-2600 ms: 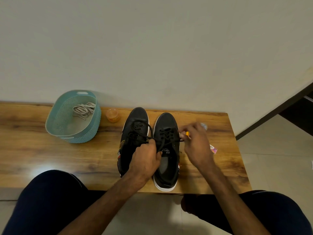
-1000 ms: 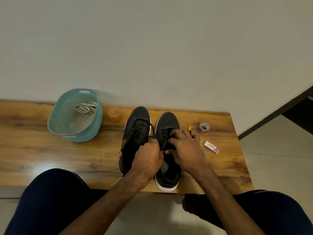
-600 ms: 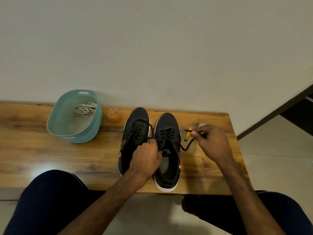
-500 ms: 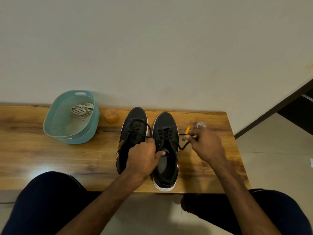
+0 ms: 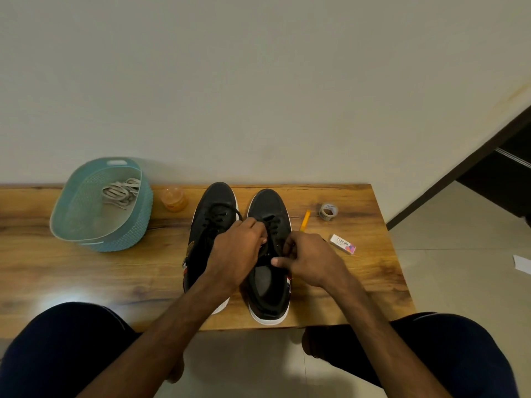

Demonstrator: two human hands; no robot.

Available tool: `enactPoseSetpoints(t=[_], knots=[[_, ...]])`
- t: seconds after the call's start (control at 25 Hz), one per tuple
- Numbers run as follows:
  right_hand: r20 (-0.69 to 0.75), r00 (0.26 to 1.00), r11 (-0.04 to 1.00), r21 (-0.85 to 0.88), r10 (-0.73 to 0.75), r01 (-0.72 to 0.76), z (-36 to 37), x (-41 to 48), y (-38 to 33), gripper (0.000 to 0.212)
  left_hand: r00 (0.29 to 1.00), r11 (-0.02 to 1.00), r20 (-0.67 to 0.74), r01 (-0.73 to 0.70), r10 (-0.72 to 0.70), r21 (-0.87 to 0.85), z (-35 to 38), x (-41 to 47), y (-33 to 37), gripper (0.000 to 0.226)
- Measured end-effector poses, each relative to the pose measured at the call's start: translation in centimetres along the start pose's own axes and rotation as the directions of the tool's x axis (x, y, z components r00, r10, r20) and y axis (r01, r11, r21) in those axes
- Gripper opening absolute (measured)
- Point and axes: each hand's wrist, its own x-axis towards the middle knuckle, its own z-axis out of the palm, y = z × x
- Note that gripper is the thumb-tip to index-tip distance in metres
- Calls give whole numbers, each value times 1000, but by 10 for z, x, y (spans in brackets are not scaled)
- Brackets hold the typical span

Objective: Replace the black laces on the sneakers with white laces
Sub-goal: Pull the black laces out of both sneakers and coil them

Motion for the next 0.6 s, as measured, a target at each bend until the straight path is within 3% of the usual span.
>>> enactPoseSetpoints(t=[0.12,0.2,0.32,0.36,0.4,0.48,0.52,0.6], knots=[[-66,998,999,-26,19,-20,6,1,-5,24,999,993,11,48,-47,-105,1,1,-6,7],[-81,996,999,-11,38,-39,7,1,-6,21,991,949,47,133,-125,-285,4,2,-9,9],[-95,994,998,-6,56,-56,6,0,-8,19,926,647,202,368,-318,-668,0,7,-16,10],[-102,993,998,-16,53,-55,8,0,-8,18,922,622,217,377,-319,-686,-4,7,-15,8],[-112,993,998,-34,44,-48,10,0,-8,17,944,708,178,326,-278,-627,-7,7,-13,5],[-120,993,998,-61,14,-21,15,1,-10,19,989,930,77,145,-126,-338,-7,3,-6,16],[-122,993,998,-66,5,-13,16,1,-10,20,996,969,45,80,-72,-233,-6,2,-2,19],[-128,992,998,-66,-1,-7,16,1,-9,21,997,980,-26,61,-67,-191,-5,2,-2,8]])
